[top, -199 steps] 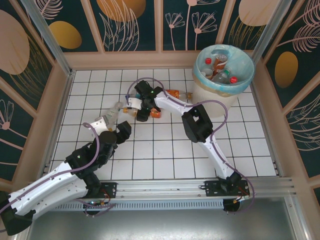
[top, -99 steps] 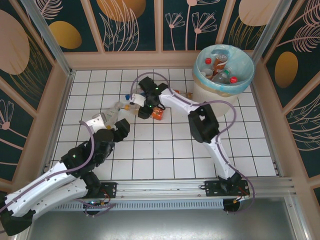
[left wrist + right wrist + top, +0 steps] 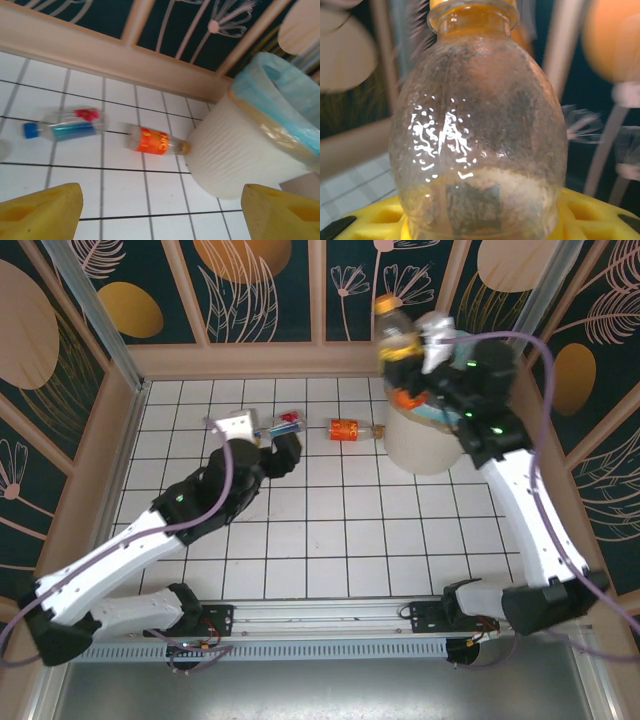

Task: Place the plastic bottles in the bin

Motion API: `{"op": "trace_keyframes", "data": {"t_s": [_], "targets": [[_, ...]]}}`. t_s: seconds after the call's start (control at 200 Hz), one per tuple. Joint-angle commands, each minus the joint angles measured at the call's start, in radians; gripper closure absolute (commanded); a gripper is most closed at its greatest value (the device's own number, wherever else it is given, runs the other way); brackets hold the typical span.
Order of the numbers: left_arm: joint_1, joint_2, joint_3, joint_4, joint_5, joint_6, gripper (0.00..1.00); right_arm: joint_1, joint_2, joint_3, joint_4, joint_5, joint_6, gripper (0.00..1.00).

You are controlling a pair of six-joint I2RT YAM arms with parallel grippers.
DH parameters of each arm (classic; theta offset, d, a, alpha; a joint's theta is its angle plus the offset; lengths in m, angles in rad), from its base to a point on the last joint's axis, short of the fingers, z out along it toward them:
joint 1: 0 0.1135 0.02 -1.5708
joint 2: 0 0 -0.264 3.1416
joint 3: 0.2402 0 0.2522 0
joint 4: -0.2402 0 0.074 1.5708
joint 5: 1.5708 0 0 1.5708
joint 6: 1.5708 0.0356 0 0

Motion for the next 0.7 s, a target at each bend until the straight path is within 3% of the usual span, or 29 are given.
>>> {"op": "trace_keyframes", "data": {"t_s": [0.0, 0.105, 0.21, 0.52, 0.696], "targets": [[-0.007, 0.111, 0.107, 0.101, 0.133, 0.067, 0.19, -0.144, -0.002, -0.047, 0.145, 0.027, 0.198, 0.6], [-0.022, 0.225, 0.217, 0.127, 0.197, 0.085, 0.19, -0.275, 0.015, -0.067, 0.2, 0.037, 0.275, 0.61], [-0.041, 0.317, 0.307, 0.125, 0.237, 0.108, 0.19, -0.338, 0.046, -0.12, 0.293, 0.04, 0.336, 0.61], [-0.05, 0.384, 0.323, 0.119, 0.27, 0.111, 0.18, -0.34, 0.152, -0.148, 0.296, 0.079, 0.294, 0.59], [-0.049, 0.387, 0.291, 0.117, 0.265, 0.113, 0.17, -0.316, 0.173, -0.154, 0.277, 0.094, 0.262, 0.53]]}}
